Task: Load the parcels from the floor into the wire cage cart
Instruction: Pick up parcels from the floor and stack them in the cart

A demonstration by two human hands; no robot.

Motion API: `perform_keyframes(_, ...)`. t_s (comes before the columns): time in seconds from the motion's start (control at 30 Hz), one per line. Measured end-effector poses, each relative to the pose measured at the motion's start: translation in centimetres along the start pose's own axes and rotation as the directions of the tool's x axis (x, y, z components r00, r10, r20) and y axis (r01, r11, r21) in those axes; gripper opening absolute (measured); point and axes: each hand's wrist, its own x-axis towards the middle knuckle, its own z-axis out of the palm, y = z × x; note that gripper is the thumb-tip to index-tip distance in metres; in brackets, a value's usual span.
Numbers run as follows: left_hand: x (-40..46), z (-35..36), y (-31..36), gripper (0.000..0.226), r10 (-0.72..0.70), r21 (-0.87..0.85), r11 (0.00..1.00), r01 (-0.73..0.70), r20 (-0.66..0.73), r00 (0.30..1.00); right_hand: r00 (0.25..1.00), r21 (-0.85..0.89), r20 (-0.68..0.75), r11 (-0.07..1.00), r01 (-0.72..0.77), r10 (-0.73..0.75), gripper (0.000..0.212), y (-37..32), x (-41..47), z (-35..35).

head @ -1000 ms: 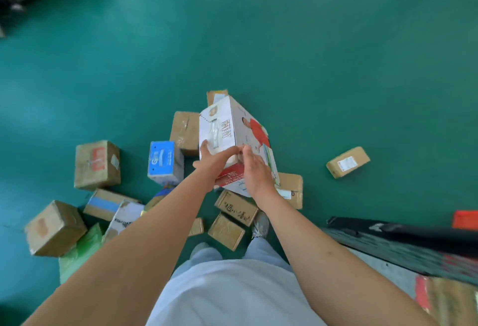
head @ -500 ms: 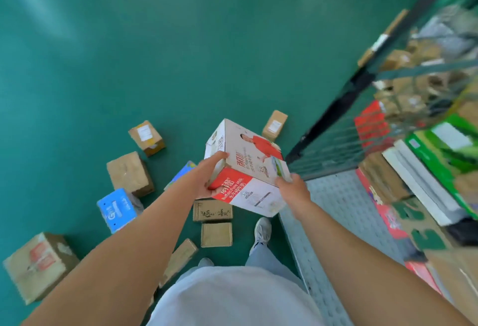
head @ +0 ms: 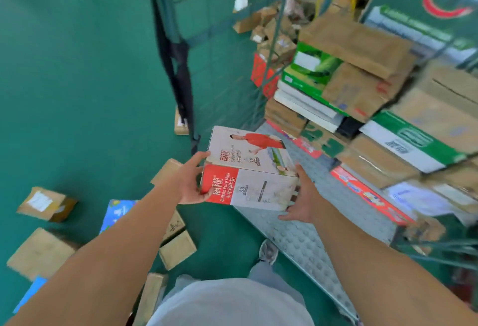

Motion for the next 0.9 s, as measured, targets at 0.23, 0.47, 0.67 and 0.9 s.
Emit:
perform_keyframes(0.23,6.3,13.6,1.1,0.065,0.083,-0.028,0.996,-0.086,-0.091,0.992,0.999,0.15,0.027,0.988,-0.047,0.044,0.054,-4.2,2.4,-10.6)
perform_keyframes(0.47,10.9,25.0,0.1,0.089,0.029,0.163,0.987,-0.011,-0.111,0.993,0.997,0.322,-0.025,0.945,-0.065,0.078,0.035,-8.6,6.0,-14.7)
perform_keyframes(0.67,14.3,32.9,-1.4,0.13,-0.117,0.279,0.951,0.133,-0.074,0.99,0.99,0.372,-0.126,0.928,-0.015,0.066,0.105,-11.2,10.6,-12.6)
perform_keyframes(0.9,20.1,34.6,-0.2,0.085,-0.097,0.145,0.983,0.117,-0.135,0.986,0.976,0.552,-0.207,0.832,0.054,0.073,0.113,-12.3,15.1,-9.2)
